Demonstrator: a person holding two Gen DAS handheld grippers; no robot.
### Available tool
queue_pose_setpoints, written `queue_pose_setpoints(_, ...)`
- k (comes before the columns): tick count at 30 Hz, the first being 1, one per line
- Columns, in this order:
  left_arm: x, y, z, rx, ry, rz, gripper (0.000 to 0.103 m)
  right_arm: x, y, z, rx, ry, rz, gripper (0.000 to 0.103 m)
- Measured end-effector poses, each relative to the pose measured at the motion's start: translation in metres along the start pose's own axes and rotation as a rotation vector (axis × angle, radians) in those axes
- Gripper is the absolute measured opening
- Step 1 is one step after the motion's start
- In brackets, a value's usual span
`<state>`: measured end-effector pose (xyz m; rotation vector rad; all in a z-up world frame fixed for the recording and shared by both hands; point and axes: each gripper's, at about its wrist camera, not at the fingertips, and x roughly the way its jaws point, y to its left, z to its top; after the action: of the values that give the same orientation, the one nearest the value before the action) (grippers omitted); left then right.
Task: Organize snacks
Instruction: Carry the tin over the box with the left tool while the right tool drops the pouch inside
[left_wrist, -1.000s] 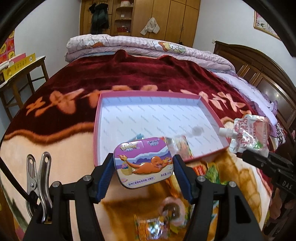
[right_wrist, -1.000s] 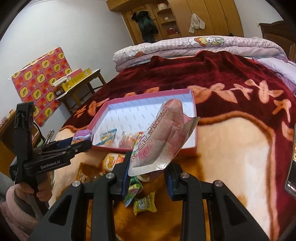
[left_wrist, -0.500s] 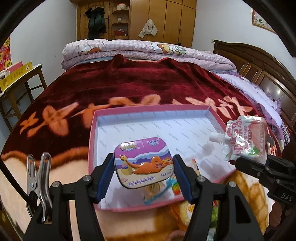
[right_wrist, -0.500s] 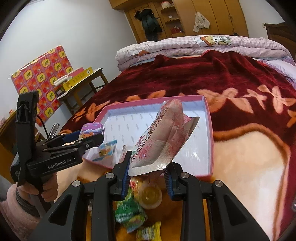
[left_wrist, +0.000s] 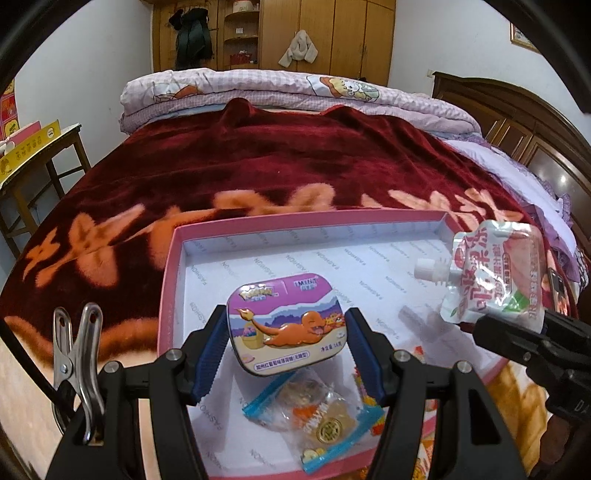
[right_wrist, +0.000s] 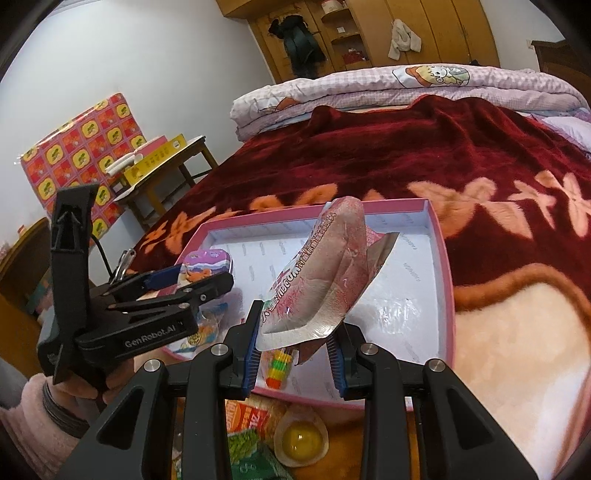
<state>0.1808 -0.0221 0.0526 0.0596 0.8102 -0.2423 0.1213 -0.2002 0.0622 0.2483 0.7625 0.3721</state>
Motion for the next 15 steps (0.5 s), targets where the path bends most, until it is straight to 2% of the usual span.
queue_pose_setpoints(15, 0.02, 0.001, -0.003, 0.001, 0.053, -0.001, 0.067, 0.015, -0.006, -0.002, 0.023, 0.029, -0.006, 0.033)
